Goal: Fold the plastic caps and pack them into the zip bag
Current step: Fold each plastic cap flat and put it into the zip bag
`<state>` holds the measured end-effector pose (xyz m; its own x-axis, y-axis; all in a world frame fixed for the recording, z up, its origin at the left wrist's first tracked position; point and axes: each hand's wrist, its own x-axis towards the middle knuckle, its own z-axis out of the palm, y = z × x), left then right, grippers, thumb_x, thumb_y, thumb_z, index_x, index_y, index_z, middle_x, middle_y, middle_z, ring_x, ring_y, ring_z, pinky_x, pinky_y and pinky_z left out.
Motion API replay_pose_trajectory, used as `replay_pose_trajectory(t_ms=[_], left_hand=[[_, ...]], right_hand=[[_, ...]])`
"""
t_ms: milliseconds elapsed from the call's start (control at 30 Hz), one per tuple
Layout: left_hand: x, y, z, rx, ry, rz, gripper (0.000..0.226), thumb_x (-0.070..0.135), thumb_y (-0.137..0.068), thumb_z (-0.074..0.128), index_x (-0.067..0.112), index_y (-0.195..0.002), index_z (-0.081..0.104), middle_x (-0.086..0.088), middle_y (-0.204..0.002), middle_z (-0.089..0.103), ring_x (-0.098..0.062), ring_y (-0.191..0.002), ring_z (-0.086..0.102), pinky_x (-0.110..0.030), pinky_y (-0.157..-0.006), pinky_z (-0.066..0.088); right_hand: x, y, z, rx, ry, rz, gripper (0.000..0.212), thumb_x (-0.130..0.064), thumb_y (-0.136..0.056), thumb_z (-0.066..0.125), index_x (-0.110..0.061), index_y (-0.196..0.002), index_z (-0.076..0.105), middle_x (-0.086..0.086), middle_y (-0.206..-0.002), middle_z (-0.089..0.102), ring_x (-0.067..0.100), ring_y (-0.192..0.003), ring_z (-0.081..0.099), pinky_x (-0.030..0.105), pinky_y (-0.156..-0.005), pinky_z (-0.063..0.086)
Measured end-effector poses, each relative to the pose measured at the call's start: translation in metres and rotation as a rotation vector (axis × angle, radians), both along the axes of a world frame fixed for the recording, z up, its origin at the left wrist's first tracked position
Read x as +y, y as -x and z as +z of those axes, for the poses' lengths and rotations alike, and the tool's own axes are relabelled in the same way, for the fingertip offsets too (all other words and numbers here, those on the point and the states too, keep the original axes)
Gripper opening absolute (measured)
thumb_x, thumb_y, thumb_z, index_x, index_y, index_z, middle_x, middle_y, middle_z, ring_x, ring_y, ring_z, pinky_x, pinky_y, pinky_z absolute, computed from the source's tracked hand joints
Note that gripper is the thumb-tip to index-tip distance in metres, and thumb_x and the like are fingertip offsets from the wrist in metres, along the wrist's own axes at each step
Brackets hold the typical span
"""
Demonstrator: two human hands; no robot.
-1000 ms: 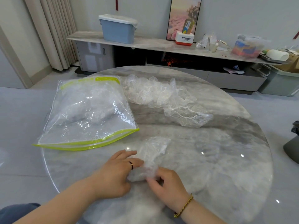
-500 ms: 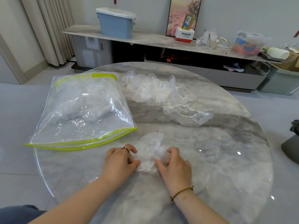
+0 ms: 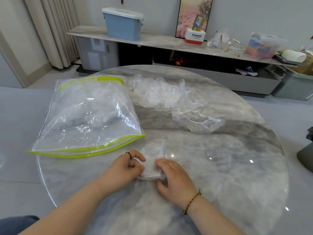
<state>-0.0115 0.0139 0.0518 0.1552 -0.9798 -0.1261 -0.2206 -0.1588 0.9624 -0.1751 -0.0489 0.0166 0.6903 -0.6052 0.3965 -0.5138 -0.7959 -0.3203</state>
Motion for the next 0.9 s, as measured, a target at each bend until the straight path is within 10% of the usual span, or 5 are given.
replay_pose_trajectory(t_ms=[200, 433, 667, 800, 900], left_hand=[[0.009, -0.012, -0.01, -0.981, 0.439, -0.149, 0.058, 0.053, -0.052, 0.047, 0.035, -0.107, 0.054, 0.021, -0.109, 0.056, -0.003, -0.101, 0.043, -0.013, -0.091, 0.034], [-0.005, 0.002, -0.014, -0.466, 0.016, 0.251, 0.029, 0.046, -0.077, 0.063, 0.025, -0.061, 0.05, 0.001, -0.068, 0.061, -0.025, -0.087, 0.062, -0.028, -0.069, 0.039], [-0.013, 0.002, -0.019, -0.662, -0.096, 0.341, 0.035, 0.037, -0.086, 0.059, 0.02, -0.114, 0.046, 0.014, -0.075, 0.047, -0.02, -0.1, 0.058, -0.026, -0.074, 0.035], [-0.008, 0.001, -0.007, -0.659, -0.068, 0.328, 0.043, 0.041, -0.086, 0.057, 0.022, -0.121, 0.04, 0.019, -0.071, 0.04, -0.015, -0.095, 0.058, -0.022, -0.069, 0.027], [0.002, -0.016, 0.011, -0.712, 0.034, 0.339, 0.033, 0.042, -0.086, 0.057, 0.024, -0.114, 0.052, 0.017, -0.08, 0.046, -0.015, -0.077, 0.053, -0.022, -0.067, 0.031]], right_hand=[[0.002, -0.003, 0.02, 0.001, -0.202, -0.069, 0.038, -0.033, -0.063, 0.04, -0.019, -0.084, 0.069, -0.004, -0.072, 0.068, 0.013, -0.067, 0.061, 0.019, -0.061, 0.046], [-0.008, -0.021, 0.028, -0.184, -0.693, -0.208, 0.025, -0.01, -0.084, 0.058, -0.032, -0.075, 0.049, -0.013, -0.072, 0.051, 0.0, -0.061, 0.05, 0.013, -0.063, 0.04], [-0.016, -0.04, 0.031, 0.23, -0.555, -0.427, 0.049, -0.035, -0.087, 0.054, -0.017, -0.131, 0.04, 0.001, -0.129, 0.044, 0.02, -0.122, 0.041, 0.024, -0.093, 0.036], [-0.017, -0.047, 0.037, 0.327, -0.489, -0.407, 0.022, -0.03, -0.09, 0.048, -0.023, -0.108, 0.057, 0.002, -0.121, 0.052, 0.023, -0.118, 0.039, 0.026, -0.093, 0.033], [-0.014, -0.045, 0.037, 0.005, -0.618, -0.412, 0.023, -0.021, -0.082, 0.05, -0.025, -0.063, 0.038, 0.0, -0.086, 0.049, 0.022, -0.092, 0.046, 0.018, -0.071, 0.034]])
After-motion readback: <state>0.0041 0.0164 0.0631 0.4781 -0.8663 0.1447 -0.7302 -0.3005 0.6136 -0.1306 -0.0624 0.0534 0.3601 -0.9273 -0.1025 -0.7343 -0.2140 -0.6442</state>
